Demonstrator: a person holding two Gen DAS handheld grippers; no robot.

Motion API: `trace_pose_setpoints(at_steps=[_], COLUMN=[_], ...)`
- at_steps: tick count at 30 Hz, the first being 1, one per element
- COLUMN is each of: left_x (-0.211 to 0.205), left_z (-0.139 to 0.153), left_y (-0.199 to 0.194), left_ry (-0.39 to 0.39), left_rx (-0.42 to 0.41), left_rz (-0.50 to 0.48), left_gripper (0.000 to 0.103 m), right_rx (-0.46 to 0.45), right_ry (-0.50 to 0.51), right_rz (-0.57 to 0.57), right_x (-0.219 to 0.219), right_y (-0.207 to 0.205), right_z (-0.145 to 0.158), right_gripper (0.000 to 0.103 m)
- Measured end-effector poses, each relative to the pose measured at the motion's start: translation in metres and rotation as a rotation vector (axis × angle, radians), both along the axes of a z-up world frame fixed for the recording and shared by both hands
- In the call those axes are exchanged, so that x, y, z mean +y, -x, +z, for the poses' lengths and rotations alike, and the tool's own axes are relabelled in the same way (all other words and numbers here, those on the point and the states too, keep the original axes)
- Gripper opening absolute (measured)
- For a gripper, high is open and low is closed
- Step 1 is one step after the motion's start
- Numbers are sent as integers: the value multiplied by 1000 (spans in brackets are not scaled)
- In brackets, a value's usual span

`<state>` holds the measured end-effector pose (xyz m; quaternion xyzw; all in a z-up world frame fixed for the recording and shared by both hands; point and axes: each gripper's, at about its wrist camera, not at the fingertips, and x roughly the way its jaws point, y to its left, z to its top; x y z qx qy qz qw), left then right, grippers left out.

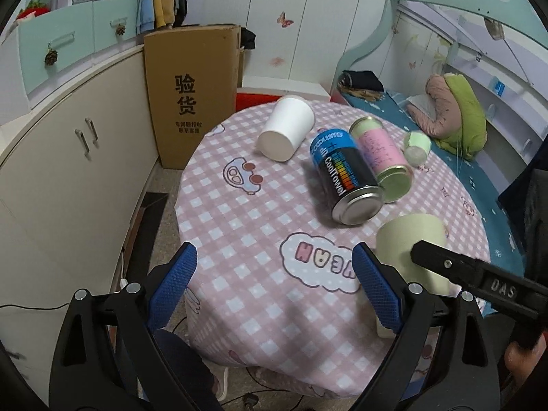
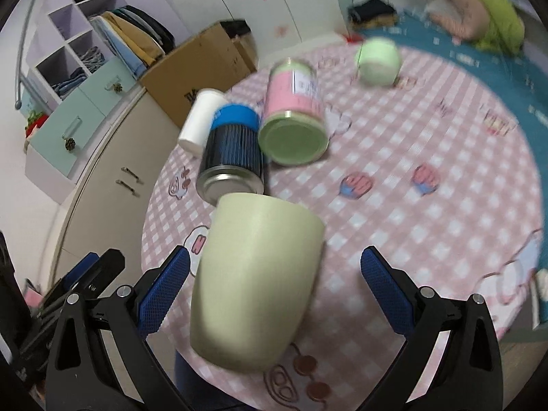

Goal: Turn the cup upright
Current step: 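Close the right gripper on the pale green cup's rim, then rotate the held pale green cup upright with the right gripper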

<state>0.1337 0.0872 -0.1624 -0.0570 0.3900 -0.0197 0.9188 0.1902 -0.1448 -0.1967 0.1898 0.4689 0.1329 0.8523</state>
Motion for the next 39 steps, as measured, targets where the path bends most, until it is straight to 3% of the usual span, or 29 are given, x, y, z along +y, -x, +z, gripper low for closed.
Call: trace_pose_setpoints(at_steps=[9,13,18,27,39], left_x=[4,2,-4,-18,-25], left_z=[-13,-15,-12,-1,4], left_y=[-17,-21,-23,-27,-21], left_ry=[11,26,25,33,11], left_rx=[36,44,35,12,3], left_rz=[-5,-10,-17,-26,-22], left_gripper=[92,92,92,92,92], right_rx=[44,25,-17,-218,-307], right_ry=[-35,-43,24,282,351], right_rz=[17,39,72,36,67], right_x=[-2,-3,-1,-9,5], right_y=[-19,-21,-19,-10,0], right_z=[-12,-9,0,34,38], right_gripper=[95,83,82,82,81])
